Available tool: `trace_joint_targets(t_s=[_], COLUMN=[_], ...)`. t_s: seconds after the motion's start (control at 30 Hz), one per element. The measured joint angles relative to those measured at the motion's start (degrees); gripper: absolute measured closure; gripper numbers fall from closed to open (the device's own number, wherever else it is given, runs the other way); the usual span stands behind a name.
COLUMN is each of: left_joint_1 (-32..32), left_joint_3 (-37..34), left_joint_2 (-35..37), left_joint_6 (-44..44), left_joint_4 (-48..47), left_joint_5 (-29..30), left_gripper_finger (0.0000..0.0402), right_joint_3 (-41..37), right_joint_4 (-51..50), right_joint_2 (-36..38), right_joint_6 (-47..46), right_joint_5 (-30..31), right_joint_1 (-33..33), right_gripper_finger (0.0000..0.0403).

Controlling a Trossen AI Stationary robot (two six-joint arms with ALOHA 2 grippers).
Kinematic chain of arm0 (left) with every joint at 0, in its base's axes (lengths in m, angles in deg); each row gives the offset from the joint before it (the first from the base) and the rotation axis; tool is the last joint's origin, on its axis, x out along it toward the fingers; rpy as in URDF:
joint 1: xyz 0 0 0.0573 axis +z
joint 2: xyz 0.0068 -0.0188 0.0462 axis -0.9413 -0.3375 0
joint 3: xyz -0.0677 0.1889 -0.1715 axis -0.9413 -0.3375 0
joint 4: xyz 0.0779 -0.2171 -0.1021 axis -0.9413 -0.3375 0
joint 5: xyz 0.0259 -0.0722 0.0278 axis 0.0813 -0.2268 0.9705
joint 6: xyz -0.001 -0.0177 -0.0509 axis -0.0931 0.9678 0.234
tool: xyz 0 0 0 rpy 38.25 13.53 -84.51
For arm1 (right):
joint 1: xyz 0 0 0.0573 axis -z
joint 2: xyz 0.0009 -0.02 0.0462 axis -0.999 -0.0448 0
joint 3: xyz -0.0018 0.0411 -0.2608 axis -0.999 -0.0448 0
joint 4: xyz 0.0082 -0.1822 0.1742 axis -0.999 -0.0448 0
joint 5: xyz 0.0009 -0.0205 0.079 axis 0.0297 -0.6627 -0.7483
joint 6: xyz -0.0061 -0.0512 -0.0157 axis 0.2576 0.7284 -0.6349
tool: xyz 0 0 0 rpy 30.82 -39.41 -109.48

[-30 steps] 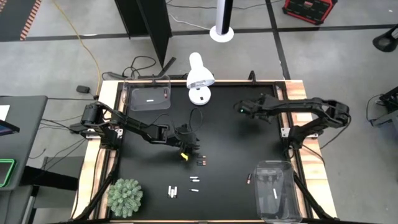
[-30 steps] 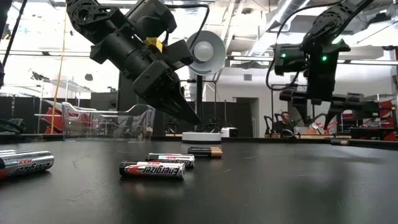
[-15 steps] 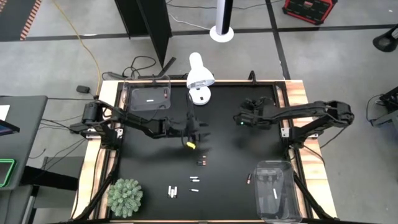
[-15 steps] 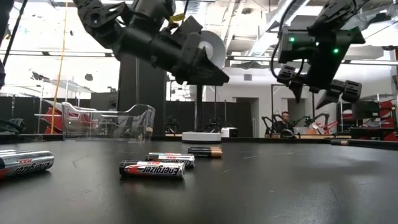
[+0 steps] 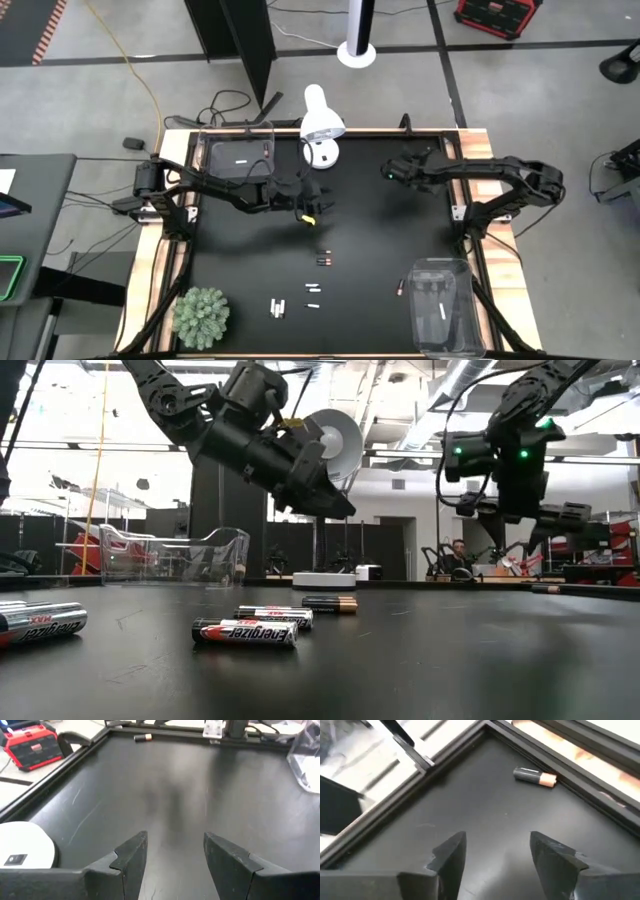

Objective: Sort batteries
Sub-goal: Put the black battery into the top transparent bin

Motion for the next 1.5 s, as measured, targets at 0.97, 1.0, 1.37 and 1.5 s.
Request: trace_joint_targets(t_s=[0.97,1.0,1.37,1.5], left_joint_1=[-0.04,-0.04,-0.07,-0.06], left_joint_3=[-0.01,-0.01,-0.01,-0.01], left_joint_2=[0.11,0.11,0.12,0.13], left_joint_6=[-2.65,-2.65,-2.89,-3.07], left_joint_4=[-2.73,-2.73,-3.68,-3.65], left_joint_5=[-0.14,-0.16,-1.52,-1.49], left_gripper_finger=[0.0213,0.0213,0.0213,0.0213], right_joint_3=[10.92,10.92,20.25,23.3], right_joint_4=[-6.31,-6.67,-17.85,-18.62], right_joint_2=[-4.4,-5.53,-12.01,-14.9], right_joint_6=[38.34,38.71,42.1,44.07], right_joint_5=[-18.4,-18.88,-21.47,-21.64], right_joint_1=[26.69,27.16,29.57,29.68], right_gripper_finger=[0.0401,0.0401,0.0402,0.0402])
